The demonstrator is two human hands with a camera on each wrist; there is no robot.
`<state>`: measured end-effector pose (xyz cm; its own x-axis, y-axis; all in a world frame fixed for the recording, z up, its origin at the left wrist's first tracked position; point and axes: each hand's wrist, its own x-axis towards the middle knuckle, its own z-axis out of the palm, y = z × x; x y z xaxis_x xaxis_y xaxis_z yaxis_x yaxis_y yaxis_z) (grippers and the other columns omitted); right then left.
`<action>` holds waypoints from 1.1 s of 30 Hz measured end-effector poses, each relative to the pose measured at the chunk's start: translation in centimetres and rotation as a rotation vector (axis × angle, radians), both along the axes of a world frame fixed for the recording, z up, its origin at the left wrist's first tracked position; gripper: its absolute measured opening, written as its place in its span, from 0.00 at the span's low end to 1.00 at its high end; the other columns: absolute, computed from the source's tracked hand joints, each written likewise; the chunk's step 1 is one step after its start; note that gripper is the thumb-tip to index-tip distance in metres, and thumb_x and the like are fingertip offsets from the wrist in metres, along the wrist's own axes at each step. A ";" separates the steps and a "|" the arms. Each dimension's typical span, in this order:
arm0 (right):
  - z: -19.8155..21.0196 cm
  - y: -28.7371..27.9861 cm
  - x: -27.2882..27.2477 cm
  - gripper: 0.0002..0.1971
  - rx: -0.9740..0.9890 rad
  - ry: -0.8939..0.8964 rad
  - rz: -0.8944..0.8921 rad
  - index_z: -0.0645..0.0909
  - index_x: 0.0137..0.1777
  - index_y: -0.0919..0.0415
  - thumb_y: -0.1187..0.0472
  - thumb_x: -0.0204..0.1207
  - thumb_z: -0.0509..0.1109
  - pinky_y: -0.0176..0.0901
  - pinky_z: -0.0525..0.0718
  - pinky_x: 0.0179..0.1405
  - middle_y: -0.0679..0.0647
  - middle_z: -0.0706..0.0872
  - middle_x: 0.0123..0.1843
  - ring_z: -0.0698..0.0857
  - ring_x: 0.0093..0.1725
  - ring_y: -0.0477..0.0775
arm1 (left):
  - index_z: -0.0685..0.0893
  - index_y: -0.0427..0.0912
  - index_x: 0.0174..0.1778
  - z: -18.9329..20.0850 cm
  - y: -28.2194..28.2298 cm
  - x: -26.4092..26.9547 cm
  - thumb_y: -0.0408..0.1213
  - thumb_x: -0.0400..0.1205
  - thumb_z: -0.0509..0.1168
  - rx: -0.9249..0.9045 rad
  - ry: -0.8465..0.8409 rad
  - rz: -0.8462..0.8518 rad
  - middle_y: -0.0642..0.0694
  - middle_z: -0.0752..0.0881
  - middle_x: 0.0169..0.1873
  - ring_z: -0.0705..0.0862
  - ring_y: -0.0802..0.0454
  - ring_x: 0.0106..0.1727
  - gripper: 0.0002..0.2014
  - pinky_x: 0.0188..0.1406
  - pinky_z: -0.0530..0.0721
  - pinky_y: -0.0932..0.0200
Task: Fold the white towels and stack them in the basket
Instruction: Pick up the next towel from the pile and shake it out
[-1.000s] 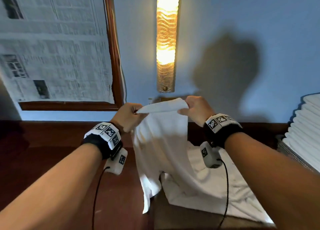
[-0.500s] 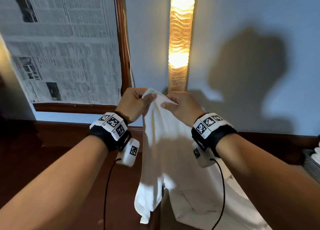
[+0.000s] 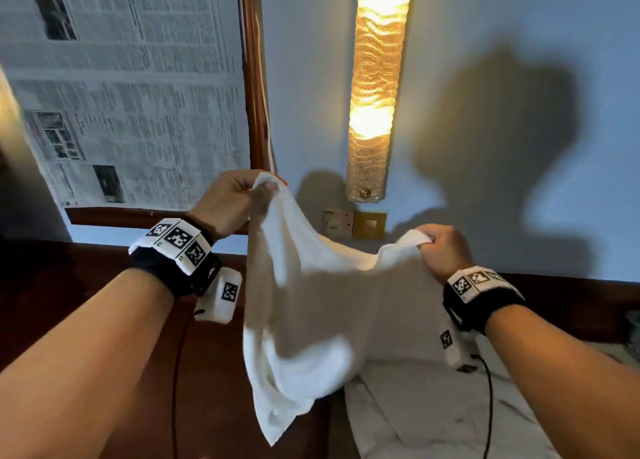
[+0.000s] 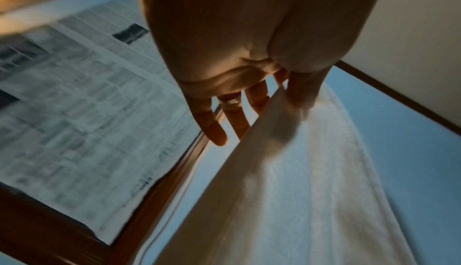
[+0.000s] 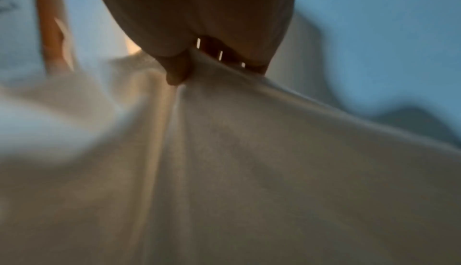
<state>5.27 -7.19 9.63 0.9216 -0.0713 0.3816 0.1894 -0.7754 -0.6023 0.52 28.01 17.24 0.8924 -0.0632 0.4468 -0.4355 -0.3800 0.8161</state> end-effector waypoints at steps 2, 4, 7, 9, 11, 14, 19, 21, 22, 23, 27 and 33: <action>2.8 3.6 -0.8 0.16 0.008 -0.147 0.102 0.91 0.54 0.61 0.74 0.69 0.69 0.52 0.85 0.55 0.62 0.92 0.52 0.89 0.55 0.64 | 0.93 0.52 0.53 -0.1 -1.9 0.3 0.43 0.89 0.64 0.014 0.036 -0.087 0.41 0.92 0.53 0.90 0.40 0.50 0.10 0.50 0.89 0.40; 5.6 7.5 -2.2 0.14 -0.023 -0.308 0.179 0.91 0.53 0.65 0.75 0.68 0.71 0.46 0.83 0.50 0.63 0.92 0.50 0.89 0.52 0.64 | 0.93 0.47 0.52 -0.5 -3.6 0.3 0.44 0.89 0.64 0.027 0.044 -0.181 0.41 0.91 0.55 0.84 0.32 0.44 0.11 0.43 0.87 0.44; 9.1 12.3 -4.8 0.02 -0.100 -0.483 0.219 0.86 0.36 0.65 0.70 0.67 0.73 0.39 0.71 0.37 0.60 0.84 0.30 0.81 0.32 0.63 | 0.85 0.41 0.36 -1.3 -5.2 -0.4 0.46 0.86 0.62 -0.011 0.007 -0.263 0.43 0.81 0.32 0.74 0.48 0.32 0.17 0.34 0.71 0.56; 10.3 13.9 -6.4 0.03 -0.099 -0.456 0.205 0.85 0.35 0.65 0.66 0.69 0.73 0.41 0.70 0.35 0.54 0.78 0.28 0.73 0.31 0.58 | 0.79 0.42 0.34 -1.3 -4.9 -0.8 0.41 0.90 0.60 -0.050 -0.034 -0.253 0.50 0.79 0.27 0.76 0.53 0.29 0.18 0.32 0.72 0.58; 9.9 14.3 -7.7 0.09 -0.215 -0.512 0.178 0.83 0.35 0.64 0.60 0.73 0.71 0.43 0.71 0.32 0.56 0.78 0.28 0.72 0.29 0.58 | 0.78 0.45 0.34 -0.5 -3.8 -1.6 0.38 0.92 0.57 -0.058 -0.079 -0.230 0.59 0.79 0.22 0.75 0.62 0.25 0.18 0.29 0.71 0.62; 6.3 14.3 -9.3 0.16 -0.376 -0.473 0.130 0.83 0.38 0.60 0.51 0.80 0.63 0.42 0.66 0.29 0.55 0.82 0.30 0.81 0.29 0.62 | 0.76 0.53 0.33 0.7 -1.7 -3.2 0.42 0.92 0.56 0.006 -0.133 -0.226 0.62 0.77 0.21 0.72 0.66 0.26 0.19 0.31 0.68 0.61; -1.8 10.3 -13.1 0.11 0.044 -0.131 -0.172 0.82 0.34 0.53 0.56 0.79 0.71 0.51 0.76 0.37 0.53 0.83 0.31 0.82 0.36 0.59 | 0.81 0.53 0.36 0.6 3.4 -3.8 0.56 0.86 0.58 -0.078 -0.083 -0.267 0.49 0.84 0.39 0.81 0.49 0.46 0.17 0.57 0.80 0.37; -3.5 9.1 -14.4 0.07 0.179 -0.079 -0.286 0.86 0.40 0.55 0.57 0.78 0.70 0.49 0.77 0.41 0.55 0.86 0.35 0.84 0.41 0.62 | 0.84 0.53 0.34 0.1 4.7 -4.3 0.52 0.86 0.60 -0.174 -0.005 -0.327 0.52 0.83 0.35 0.81 0.52 0.43 0.16 0.53 0.80 0.43; -3.5 9.1 -14.7 0.07 0.217 -0.081 -0.328 0.88 0.43 0.58 0.60 0.79 0.70 0.50 0.78 0.43 0.56 0.86 0.36 0.85 0.43 0.63 | 0.86 0.54 0.32 -0.3 4.9 -4.6 0.46 0.88 0.60 -0.218 0.040 -0.357 0.56 0.83 0.31 0.81 0.56 0.38 0.19 0.48 0.78 0.51; -3.0 9.7 -14.8 0.07 0.226 -0.089 -0.344 0.88 0.43 0.60 0.63 0.80 0.69 0.50 0.78 0.45 0.57 0.86 0.38 0.84 0.44 0.63 | 0.87 0.56 0.30 -0.6 4.8 -5.2 0.42 0.90 0.60 -0.228 0.078 -0.385 0.58 0.82 0.29 0.80 0.58 0.35 0.22 0.44 0.77 0.56; 2.6 14.7 -15.5 0.10 0.176 -0.225 -0.162 0.89 0.46 0.59 0.70 0.79 0.66 0.42 0.77 0.48 0.54 0.88 0.44 0.83 0.48 0.54 | 0.86 0.48 0.39 -1.1 2.9 -7.7 0.41 0.91 0.59 -0.175 0.097 -0.450 0.52 0.84 0.32 0.82 0.58 0.34 0.16 0.40 0.80 0.58; 8.6 18.5 -16.7 0.11 -0.026 -0.334 -0.050 0.81 0.32 0.63 0.60 0.75 0.68 0.53 0.80 0.41 0.53 0.79 0.28 0.78 0.34 0.57 | 0.86 0.47 0.49 -1.0 -0.6 -9.9 0.41 0.92 0.57 -0.206 0.028 -0.426 0.52 0.87 0.41 0.84 0.59 0.45 0.13 0.52 0.81 0.60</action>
